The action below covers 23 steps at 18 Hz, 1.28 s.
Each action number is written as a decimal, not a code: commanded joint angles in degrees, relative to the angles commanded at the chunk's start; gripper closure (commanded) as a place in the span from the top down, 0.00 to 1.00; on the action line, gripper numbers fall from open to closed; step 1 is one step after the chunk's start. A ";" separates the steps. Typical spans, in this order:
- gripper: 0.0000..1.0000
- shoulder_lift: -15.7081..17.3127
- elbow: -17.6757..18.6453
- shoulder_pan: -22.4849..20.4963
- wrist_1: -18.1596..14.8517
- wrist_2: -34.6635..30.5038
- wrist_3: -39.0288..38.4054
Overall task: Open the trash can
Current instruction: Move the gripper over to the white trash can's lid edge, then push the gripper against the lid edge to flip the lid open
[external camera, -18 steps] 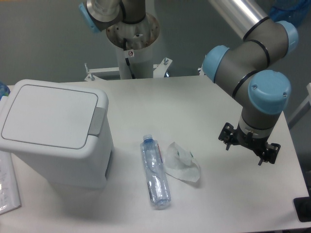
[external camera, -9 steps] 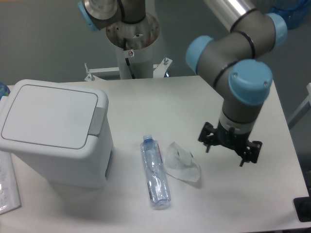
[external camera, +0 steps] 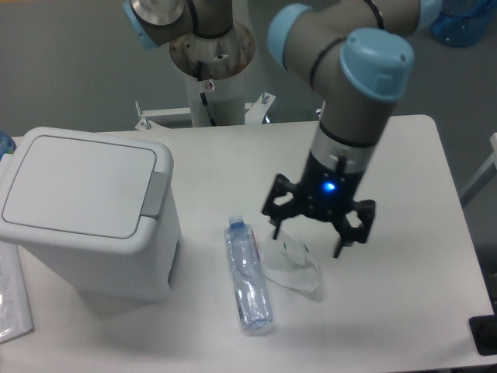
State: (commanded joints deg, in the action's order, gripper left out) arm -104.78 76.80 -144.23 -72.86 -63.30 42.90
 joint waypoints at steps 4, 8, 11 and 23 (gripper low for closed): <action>1.00 3.79 3.88 0.18 0.26 6.07 -1.41; 1.00 6.07 9.58 2.81 1.84 7.84 -1.85; 1.00 7.13 13.98 3.43 8.85 8.19 -3.51; 1.00 6.78 14.78 4.48 11.16 7.84 -5.81</action>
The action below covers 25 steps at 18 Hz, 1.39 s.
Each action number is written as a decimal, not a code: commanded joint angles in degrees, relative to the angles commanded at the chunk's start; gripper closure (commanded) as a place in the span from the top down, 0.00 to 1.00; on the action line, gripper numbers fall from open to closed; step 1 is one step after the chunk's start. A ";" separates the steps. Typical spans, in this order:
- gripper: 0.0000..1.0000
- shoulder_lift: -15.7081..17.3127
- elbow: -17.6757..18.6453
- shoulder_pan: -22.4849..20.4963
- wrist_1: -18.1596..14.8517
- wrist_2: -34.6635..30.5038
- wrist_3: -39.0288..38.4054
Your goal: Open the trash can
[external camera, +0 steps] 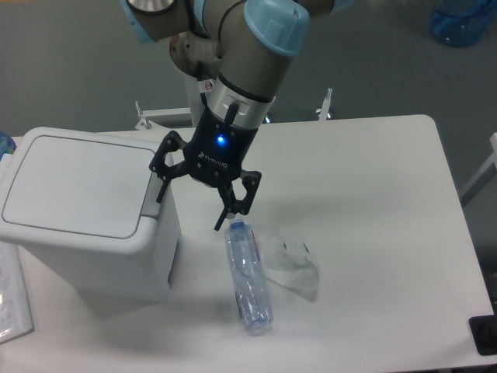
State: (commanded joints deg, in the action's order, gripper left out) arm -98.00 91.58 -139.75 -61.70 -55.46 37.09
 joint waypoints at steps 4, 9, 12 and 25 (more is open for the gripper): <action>1.00 -0.18 0.18 0.00 0.00 -0.09 -0.09; 1.00 -0.26 0.79 0.44 0.18 -0.26 -0.09; 1.00 -0.18 0.79 0.44 0.18 -0.26 -0.09; 1.00 -0.44 -3.60 -0.88 1.31 -0.61 0.09</action>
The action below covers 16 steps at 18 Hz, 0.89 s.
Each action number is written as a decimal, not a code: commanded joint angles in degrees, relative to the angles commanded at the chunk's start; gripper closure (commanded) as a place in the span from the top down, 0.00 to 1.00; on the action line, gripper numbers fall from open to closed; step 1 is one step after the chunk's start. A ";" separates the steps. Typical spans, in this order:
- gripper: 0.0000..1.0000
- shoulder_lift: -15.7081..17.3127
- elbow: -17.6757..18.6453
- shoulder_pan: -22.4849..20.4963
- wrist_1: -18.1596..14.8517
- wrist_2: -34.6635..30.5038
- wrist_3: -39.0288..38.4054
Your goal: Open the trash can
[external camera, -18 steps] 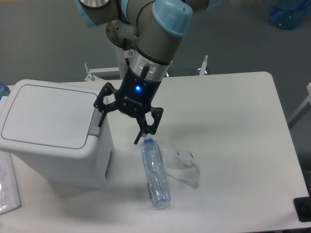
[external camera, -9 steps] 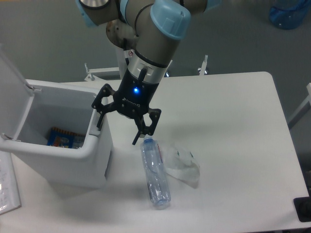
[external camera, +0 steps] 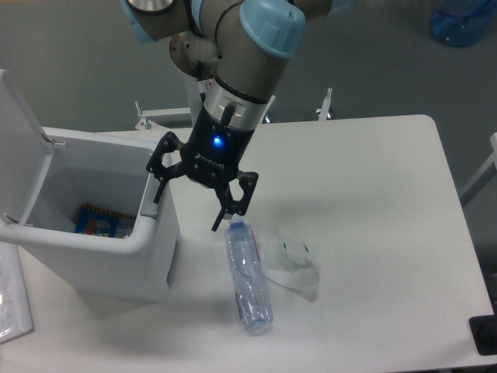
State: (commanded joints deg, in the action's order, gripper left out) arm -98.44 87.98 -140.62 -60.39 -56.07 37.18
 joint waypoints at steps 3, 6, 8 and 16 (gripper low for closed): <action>1.00 -0.70 -0.36 -1.32 3.33 -4.99 0.27; 1.00 -2.98 -2.63 -3.51 6.51 -11.76 0.44; 1.00 -5.96 -4.83 -4.22 6.95 -14.49 1.31; 1.00 -14.68 -8.01 -9.41 5.81 -23.71 20.09</action>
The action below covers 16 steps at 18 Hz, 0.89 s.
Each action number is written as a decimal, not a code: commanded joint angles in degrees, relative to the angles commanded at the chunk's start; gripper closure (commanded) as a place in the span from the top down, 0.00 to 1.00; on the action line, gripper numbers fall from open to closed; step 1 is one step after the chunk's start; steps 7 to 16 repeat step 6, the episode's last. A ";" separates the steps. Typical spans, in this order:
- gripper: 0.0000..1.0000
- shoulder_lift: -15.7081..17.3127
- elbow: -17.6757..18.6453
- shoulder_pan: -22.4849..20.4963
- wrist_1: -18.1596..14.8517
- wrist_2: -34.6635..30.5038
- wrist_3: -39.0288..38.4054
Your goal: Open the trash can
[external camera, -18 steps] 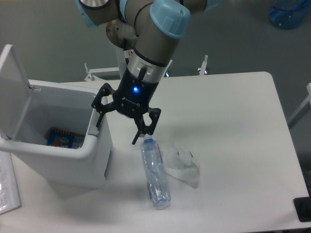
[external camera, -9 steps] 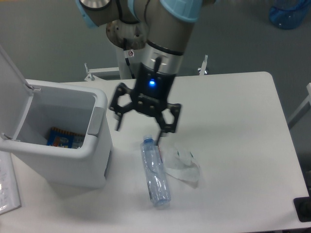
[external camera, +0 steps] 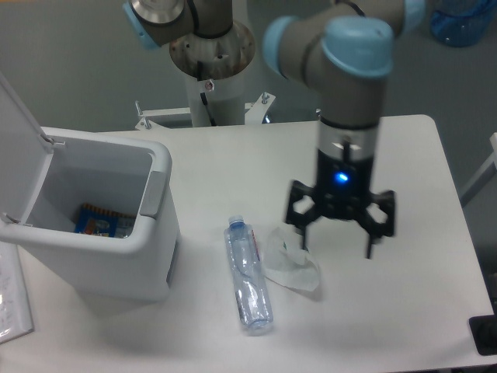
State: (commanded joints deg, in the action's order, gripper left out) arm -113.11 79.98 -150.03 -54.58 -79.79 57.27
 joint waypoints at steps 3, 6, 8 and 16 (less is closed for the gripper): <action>1.00 -1.67 -0.69 -0.35 -4.11 -6.59 9.15; 1.00 -2.37 -1.67 -0.35 -7.56 -10.12 13.48; 1.00 -2.37 -1.67 -0.35 -7.56 -10.12 13.48; 1.00 -2.37 -1.67 -0.35 -7.56 -10.12 13.48</action>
